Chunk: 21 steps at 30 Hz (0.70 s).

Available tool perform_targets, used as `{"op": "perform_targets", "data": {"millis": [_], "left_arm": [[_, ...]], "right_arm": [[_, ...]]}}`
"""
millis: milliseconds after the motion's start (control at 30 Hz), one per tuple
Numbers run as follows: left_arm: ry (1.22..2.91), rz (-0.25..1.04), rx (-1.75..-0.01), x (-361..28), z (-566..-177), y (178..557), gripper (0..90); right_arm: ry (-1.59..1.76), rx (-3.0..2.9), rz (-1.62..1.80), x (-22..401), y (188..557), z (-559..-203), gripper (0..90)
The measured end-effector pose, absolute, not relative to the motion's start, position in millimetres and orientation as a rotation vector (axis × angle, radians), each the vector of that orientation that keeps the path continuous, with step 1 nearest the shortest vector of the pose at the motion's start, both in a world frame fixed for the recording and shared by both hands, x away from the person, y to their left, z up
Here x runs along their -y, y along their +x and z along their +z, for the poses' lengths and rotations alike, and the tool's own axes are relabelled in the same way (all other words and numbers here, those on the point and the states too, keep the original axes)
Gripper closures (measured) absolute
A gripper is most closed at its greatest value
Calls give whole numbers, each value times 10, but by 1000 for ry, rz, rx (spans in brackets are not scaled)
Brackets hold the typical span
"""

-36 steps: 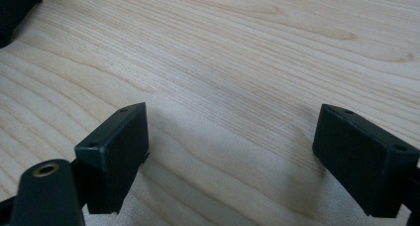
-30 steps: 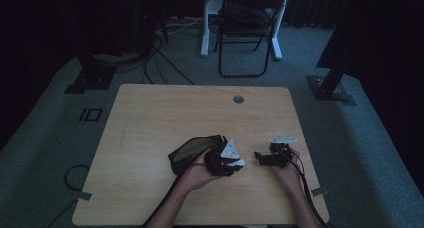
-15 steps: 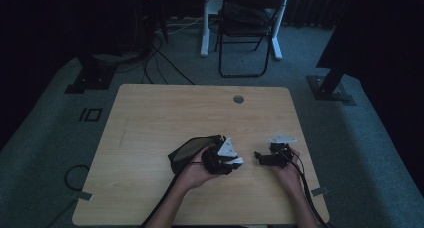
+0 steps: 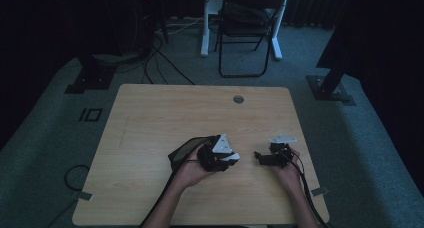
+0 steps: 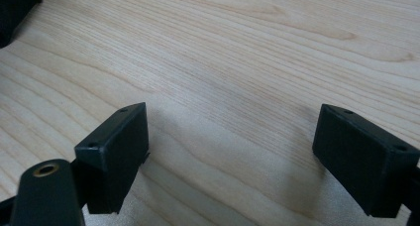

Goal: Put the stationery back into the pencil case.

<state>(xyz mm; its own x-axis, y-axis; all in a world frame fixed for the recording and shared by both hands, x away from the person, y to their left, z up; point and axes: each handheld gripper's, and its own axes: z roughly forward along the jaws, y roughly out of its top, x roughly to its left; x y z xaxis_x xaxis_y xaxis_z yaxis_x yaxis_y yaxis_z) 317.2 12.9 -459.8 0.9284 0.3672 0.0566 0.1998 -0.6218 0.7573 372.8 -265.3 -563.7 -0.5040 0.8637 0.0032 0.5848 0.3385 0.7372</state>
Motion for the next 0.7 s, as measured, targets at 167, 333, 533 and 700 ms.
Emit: {"op": "perform_targets", "data": {"millis": [167,333,533,700], "left_arm": [[2254,267,-406,-152,-4583,3176,711],[2245,274,-422,-200,-4558,3182,711],[2239,283,-432,-242,-4539,3192,711],[2233,293,-446,-282,-4530,3202,711]], "right_arm": [[1273,-2221,980,2652,3733,-5637,141],[1272,-2222,979,2652,3734,-5636,140],[1272,-2222,980,2652,3734,-5636,141],[1272,-2222,979,2653,3734,-5636,141]]}}
